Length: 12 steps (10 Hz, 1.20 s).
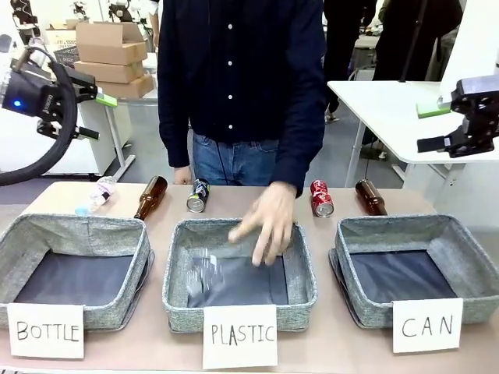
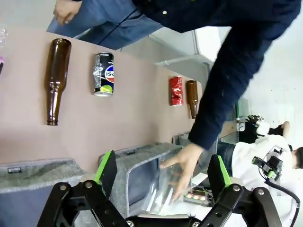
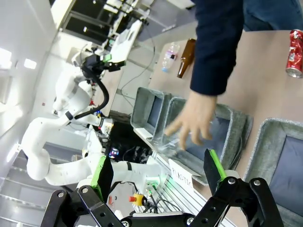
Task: Sort the can waste into the basket.
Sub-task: Pick up the can waste from the table and place it in the right Fabric basket.
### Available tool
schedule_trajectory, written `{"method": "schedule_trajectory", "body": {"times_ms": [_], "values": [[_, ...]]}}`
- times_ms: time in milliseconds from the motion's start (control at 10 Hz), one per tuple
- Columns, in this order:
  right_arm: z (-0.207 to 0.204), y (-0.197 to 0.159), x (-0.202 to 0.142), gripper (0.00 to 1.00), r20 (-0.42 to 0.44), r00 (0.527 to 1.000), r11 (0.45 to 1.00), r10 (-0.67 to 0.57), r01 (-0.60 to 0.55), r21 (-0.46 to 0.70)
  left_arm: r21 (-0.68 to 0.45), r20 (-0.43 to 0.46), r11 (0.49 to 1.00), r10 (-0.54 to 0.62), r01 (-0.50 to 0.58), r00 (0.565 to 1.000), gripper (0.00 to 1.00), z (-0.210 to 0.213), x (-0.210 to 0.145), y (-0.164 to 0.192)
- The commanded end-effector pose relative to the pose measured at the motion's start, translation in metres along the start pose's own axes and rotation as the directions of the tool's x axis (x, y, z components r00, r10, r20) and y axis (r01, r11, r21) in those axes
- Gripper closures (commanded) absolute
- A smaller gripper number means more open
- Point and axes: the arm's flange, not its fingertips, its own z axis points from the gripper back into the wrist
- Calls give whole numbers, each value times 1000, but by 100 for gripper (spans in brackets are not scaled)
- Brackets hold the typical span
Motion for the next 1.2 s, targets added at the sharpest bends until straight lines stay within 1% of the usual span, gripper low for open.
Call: {"method": "schedule_trajectory", "body": {"times_ms": [0,100,200,300,400,600,700,900,1000,1100], "values": [[-3,0,5,0,12,1000,999,28,-28,20,84,4,996,41,-41,999,0,-32,24,1],[-3,0,5,0,12,1000,999,28,-28,20,128,-48,990,70,-63,996,0,-60,29,6],[-3,0,5,0,12,1000,999,28,-28,20,162,-89,984,92,-77,992,0,-105,31,7],[-3,0,5,0,12,1000,999,28,-28,20,234,-69,971,68,-50,995,0,-146,33,10],[-3,0,5,0,12,1000,999,28,-28,20,308,-97,951,59,-27,994,0,-183,34,14],[-3,0,5,0,12,1000,999,28,-28,20,417,-87,908,3,34,996,0,-243,38,17],[-3,0,5,0,12,1000,999,28,-28,20,465,-108,883,-15,63,994,0,-271,39,21],[-3,0,5,0,12,1000,999,28,-28,20,527,-162,843,-32,114,986,0,-311,33,26],[-3,0,5,0,12,1000,999,28,-28,20,529,-206,838,-25,133,978,0,-325,26,29],[-3,0,5,0,12,1000,999,28,-28,20,534,-218,828,-63,173,974,0,-338,21,32]]}}
